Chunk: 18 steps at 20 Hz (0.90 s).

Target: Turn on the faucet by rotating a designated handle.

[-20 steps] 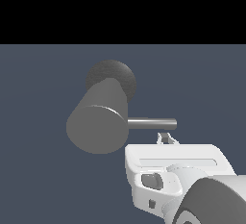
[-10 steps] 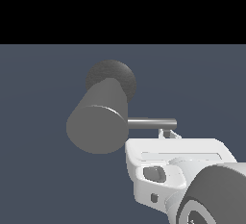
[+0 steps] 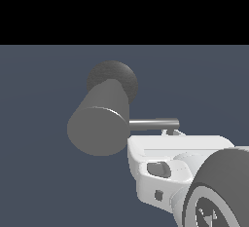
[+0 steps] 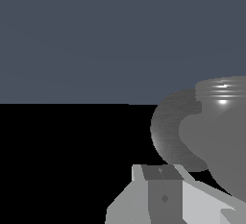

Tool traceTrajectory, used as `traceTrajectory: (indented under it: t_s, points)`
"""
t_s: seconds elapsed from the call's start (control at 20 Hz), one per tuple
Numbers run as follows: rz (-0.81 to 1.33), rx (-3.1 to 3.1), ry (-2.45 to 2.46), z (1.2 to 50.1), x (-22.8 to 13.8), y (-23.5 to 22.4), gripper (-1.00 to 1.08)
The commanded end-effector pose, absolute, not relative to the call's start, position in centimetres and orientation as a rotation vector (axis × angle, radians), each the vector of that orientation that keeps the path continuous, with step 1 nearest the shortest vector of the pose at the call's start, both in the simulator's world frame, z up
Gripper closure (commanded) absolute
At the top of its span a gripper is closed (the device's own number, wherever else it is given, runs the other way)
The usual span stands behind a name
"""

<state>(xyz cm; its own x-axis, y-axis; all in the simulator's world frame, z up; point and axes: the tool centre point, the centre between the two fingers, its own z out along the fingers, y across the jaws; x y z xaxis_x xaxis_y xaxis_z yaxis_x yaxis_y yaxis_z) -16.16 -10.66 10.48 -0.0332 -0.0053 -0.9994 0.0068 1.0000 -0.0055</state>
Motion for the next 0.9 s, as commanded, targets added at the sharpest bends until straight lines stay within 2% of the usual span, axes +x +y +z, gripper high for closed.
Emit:
traceTrajectory:
  t_s: [0.0, 0.35, 0.4, 0.85]
  points:
    - [-0.014, 0.005, 1.571, 12.4, -16.1, -10.9, 1.08]
    - [-0.014, 0.005, 1.571, 13.8, -16.0, -11.0, 1.08]
    - [-0.005, -0.003, 1.609, 12.1, -16.2, -10.6, 1.08]
    - [-0.007, -0.001, 1.598, 14.5, -16.1, -10.1, 1.08]
